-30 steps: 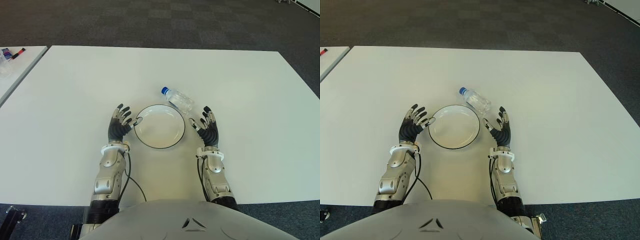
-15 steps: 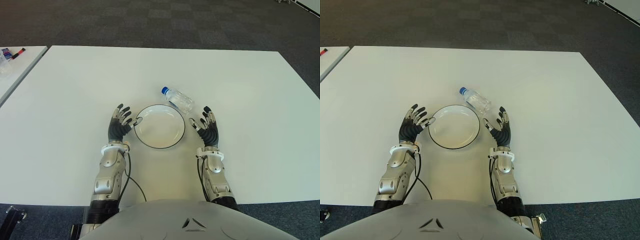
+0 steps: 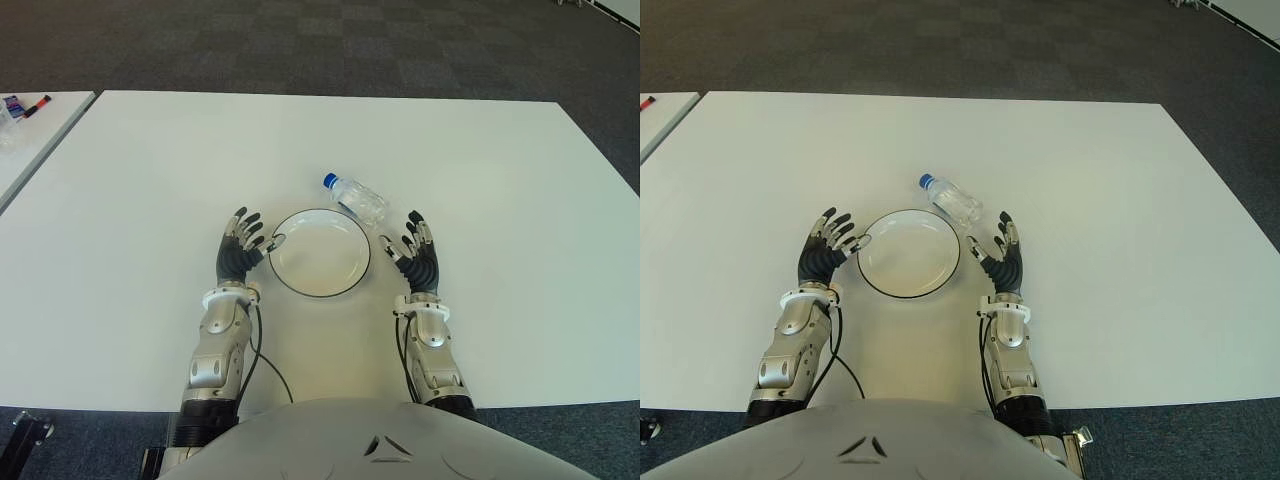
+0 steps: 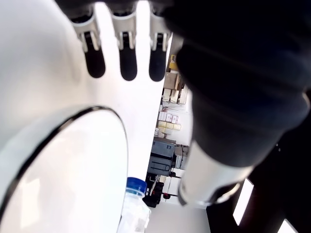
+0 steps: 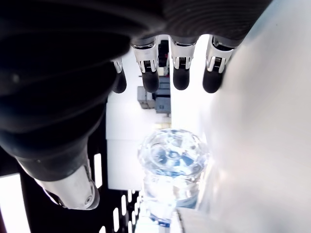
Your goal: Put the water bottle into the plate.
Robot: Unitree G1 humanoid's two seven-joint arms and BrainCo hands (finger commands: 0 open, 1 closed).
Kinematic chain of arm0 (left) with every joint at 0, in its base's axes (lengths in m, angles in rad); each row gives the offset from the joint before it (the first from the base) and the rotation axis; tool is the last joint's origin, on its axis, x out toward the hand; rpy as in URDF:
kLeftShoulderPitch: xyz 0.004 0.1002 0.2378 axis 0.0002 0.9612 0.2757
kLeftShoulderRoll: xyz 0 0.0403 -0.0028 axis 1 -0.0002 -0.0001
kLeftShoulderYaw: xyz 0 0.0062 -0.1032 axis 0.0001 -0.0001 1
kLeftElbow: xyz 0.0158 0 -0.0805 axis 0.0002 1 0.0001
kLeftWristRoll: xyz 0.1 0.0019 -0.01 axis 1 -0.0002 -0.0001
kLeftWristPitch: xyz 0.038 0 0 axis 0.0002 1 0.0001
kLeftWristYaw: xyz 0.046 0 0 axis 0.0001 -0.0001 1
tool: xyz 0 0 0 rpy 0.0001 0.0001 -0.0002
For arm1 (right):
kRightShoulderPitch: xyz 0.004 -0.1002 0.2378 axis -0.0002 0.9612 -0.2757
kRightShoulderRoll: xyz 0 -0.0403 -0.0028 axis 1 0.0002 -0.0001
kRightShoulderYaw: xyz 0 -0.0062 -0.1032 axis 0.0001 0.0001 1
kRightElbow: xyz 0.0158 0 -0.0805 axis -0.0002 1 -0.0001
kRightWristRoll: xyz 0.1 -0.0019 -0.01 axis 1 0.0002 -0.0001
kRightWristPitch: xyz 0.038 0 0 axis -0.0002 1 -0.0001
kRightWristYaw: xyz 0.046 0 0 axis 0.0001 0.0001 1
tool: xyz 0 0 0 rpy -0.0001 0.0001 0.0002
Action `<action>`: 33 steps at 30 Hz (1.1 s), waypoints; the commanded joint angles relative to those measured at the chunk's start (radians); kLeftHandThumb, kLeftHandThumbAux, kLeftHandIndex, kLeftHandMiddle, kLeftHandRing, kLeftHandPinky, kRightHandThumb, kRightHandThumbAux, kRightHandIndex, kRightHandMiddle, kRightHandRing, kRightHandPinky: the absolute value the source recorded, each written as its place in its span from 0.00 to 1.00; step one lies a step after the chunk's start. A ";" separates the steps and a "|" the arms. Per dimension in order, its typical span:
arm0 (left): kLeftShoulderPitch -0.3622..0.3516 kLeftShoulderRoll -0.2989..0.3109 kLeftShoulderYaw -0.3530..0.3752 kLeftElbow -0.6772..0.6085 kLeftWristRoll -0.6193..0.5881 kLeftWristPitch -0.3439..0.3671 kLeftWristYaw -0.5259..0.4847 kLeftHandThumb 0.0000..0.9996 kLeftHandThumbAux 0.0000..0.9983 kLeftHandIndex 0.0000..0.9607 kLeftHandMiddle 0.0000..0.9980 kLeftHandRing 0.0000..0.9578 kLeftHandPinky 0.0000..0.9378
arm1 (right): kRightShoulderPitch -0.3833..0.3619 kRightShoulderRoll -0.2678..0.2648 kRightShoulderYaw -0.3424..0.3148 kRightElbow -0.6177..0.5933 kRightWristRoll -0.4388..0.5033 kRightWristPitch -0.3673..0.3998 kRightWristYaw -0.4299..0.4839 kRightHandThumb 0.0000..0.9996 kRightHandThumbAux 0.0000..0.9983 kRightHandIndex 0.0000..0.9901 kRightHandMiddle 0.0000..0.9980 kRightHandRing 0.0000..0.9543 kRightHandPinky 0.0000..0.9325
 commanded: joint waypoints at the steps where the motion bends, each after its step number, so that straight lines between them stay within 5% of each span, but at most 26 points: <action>1: -0.005 -0.036 -0.001 0.009 0.011 -0.006 0.015 0.00 0.94 0.11 0.19 0.19 0.22 | 0.067 0.035 0.033 -0.174 -0.041 0.044 -0.014 0.04 0.75 0.04 0.04 0.05 0.10; 10: -0.006 -0.036 0.001 0.013 0.006 -0.009 0.012 0.00 0.95 0.12 0.19 0.19 0.22 | 0.147 0.031 0.094 -0.389 -0.041 0.050 -0.008 0.00 0.77 0.04 0.03 0.03 0.07; 33: -0.013 -0.033 -0.007 0.026 0.023 -0.008 0.018 0.00 0.94 0.11 0.17 0.17 0.20 | 0.139 0.015 0.078 -0.382 -0.041 -0.029 -0.009 0.00 0.85 0.04 0.03 0.03 0.08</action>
